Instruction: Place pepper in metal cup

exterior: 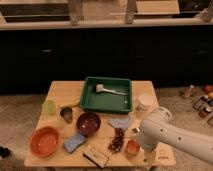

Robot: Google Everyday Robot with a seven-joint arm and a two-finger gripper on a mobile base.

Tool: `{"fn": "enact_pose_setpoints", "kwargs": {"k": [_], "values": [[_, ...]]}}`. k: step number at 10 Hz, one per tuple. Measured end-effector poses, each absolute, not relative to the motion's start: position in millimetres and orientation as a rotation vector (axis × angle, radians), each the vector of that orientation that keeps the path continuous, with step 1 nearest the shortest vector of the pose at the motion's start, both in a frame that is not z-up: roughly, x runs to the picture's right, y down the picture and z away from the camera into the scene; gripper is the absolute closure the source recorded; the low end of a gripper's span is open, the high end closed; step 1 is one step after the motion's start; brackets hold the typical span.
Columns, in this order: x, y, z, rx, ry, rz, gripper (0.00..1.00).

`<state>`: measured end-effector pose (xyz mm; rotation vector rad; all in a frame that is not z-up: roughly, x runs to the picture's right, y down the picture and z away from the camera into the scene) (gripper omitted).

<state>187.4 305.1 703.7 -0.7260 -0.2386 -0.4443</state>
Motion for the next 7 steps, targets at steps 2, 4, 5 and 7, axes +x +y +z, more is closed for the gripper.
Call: {"fn": "enact_pose_setpoints", "kwargs": {"k": [2, 4, 5, 7], "values": [[201, 296, 702, -0.699, -0.245, -0.425, 0.2], [215, 288, 702, -0.669, -0.257, -0.421, 0.2], [222, 286, 702, -0.66, -0.267, -0.42, 0.2], [229, 285, 707, -0.652, -0.284, -0.429, 0.2]]}}
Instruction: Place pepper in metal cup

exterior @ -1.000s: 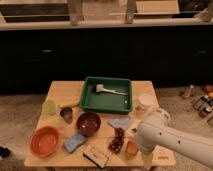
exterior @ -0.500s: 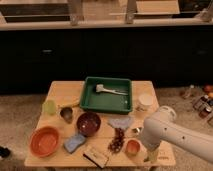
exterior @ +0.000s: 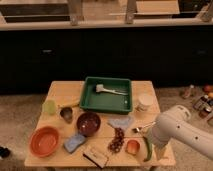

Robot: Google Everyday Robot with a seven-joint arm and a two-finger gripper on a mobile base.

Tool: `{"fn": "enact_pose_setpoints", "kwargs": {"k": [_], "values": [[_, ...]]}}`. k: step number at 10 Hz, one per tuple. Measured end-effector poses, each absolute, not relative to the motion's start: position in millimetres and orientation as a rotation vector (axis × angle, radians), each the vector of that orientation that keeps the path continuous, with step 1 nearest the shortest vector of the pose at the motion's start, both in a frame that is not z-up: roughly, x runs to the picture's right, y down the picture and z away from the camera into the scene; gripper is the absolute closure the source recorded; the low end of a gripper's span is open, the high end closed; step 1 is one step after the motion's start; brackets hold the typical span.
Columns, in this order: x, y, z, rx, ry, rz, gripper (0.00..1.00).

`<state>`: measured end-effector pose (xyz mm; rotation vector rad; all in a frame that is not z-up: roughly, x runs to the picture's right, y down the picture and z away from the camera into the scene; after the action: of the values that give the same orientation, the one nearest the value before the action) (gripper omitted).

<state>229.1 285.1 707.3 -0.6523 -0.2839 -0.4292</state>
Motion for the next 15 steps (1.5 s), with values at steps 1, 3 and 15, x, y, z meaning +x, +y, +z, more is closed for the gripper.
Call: {"fn": "enact_pose_setpoints", "kwargs": {"k": [1, 3, 15], "values": [[232, 286, 712, -0.651, -0.296, -0.435, 0.2], [237, 290, 717, -0.662, -0.31, -0.443, 0.2], [244, 324, 745, -0.77, -0.367, -0.504, 0.2]]}}
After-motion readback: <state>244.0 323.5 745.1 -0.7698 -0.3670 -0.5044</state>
